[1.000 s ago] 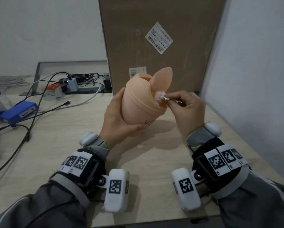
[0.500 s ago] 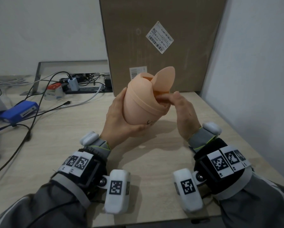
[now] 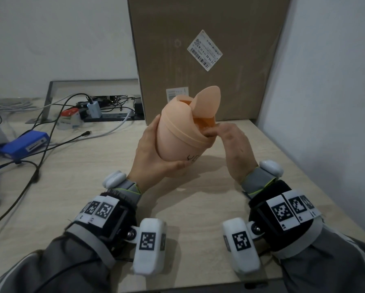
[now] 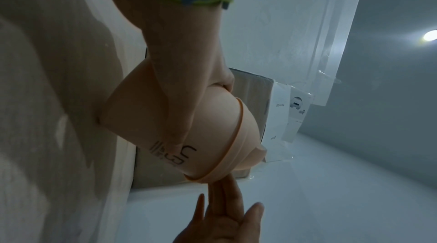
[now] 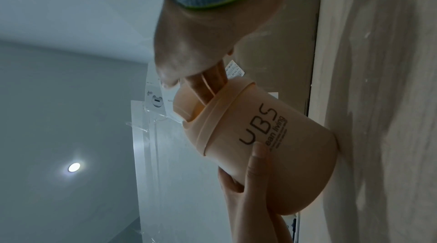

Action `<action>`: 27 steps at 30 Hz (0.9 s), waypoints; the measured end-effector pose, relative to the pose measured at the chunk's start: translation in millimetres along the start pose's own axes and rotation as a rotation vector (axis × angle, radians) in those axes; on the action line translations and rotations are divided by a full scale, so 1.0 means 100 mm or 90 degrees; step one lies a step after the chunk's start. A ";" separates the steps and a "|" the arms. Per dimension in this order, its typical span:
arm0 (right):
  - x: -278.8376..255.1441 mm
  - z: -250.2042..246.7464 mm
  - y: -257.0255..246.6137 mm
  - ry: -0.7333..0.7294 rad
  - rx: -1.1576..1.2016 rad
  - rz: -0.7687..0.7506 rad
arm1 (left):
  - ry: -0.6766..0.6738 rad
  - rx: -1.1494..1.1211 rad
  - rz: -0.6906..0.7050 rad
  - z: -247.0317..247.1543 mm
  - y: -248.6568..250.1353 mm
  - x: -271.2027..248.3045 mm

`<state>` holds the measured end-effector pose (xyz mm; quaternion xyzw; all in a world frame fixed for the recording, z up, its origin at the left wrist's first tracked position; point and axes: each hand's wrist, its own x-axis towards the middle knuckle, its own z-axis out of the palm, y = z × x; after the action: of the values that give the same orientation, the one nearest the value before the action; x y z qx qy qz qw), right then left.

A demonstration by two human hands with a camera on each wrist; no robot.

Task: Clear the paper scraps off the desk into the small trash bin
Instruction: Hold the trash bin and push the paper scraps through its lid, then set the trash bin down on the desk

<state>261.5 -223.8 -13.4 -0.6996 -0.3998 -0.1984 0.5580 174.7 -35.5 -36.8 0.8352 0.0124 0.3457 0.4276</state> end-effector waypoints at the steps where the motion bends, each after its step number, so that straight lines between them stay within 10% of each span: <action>1: 0.01 -0.03 0.00 0.038 0.001 -0.014 | 0.003 -0.008 -0.001 0.00 0.01 0.00; 5: 0.07 -0.18 0.11 0.106 -0.084 0.097 | 0.015 -0.044 -0.017 0.00 0.01 0.00; 11: 0.02 -0.32 0.32 -0.211 -0.363 0.320 | 0.033 -0.037 -0.047 -0.02 -0.03 0.00; 22: -0.10 -0.06 0.14 -0.453 -0.006 0.403 | 0.069 -0.097 -0.109 -0.03 -0.07 0.01; 27: -0.06 -0.08 0.09 -0.270 0.016 0.289 | 0.059 -0.122 -0.118 -0.03 -0.04 0.00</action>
<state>266.0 -234.2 -20.7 -0.7898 -0.3432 0.0870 0.5008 173.6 -30.8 -38.8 0.7687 0.0762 0.3429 0.5346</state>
